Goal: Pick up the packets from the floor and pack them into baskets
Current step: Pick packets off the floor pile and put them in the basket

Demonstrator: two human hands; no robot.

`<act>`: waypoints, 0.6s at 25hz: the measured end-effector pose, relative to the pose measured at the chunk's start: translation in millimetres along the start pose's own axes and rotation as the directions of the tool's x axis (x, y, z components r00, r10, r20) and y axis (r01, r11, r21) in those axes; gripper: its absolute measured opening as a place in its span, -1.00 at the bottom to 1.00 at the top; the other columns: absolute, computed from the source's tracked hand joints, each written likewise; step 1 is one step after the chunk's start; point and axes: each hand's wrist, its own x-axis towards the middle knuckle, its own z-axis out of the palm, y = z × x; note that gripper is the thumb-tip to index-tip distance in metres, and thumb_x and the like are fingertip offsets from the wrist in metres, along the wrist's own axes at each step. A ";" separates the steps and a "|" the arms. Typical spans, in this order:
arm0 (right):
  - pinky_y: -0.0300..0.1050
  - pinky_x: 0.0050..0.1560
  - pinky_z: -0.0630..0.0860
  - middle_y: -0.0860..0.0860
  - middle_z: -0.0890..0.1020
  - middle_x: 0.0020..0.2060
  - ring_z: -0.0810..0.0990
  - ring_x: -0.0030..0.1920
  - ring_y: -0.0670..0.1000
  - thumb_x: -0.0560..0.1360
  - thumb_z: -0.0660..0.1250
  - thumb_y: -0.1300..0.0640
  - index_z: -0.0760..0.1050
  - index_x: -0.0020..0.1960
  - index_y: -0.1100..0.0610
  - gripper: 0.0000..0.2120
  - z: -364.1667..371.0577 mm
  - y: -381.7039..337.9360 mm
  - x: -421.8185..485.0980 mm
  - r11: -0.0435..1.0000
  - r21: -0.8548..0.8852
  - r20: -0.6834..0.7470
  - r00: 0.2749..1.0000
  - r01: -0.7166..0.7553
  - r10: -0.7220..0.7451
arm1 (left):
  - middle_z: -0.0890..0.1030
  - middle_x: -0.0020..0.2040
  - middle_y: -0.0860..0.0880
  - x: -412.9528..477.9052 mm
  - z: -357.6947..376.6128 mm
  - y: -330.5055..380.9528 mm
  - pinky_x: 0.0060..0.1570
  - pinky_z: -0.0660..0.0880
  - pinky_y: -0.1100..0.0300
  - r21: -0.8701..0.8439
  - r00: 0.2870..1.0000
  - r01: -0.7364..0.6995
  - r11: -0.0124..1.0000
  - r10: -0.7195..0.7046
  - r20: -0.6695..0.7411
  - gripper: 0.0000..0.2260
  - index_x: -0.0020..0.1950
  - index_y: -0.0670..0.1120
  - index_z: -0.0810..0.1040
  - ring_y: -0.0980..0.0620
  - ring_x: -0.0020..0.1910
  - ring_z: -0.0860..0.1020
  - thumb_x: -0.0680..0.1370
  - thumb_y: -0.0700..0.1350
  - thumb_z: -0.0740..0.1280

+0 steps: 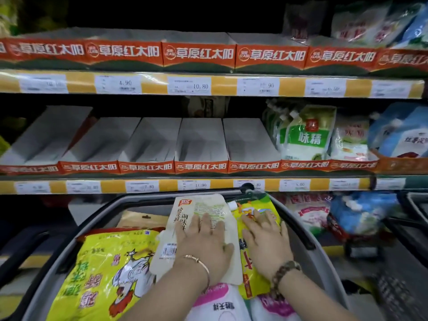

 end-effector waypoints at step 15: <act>0.14 0.49 -0.13 -0.10 -0.15 0.53 -0.21 0.52 -0.01 0.61 -0.16 -0.18 -0.13 0.54 -0.10 -0.47 16.0 -1.6 5.5 0.997 -0.009 0.227 0.971 -0.079 0.079 | -0.09 0.56 -0.12 20.2 2.9 9.7 0.40 -0.21 -0.26 0.005 0.995 0.070 0.998 -0.071 0.072 -0.41 0.54 -0.01 0.01 -0.14 0.52 -0.13 0.57 0.21 0.00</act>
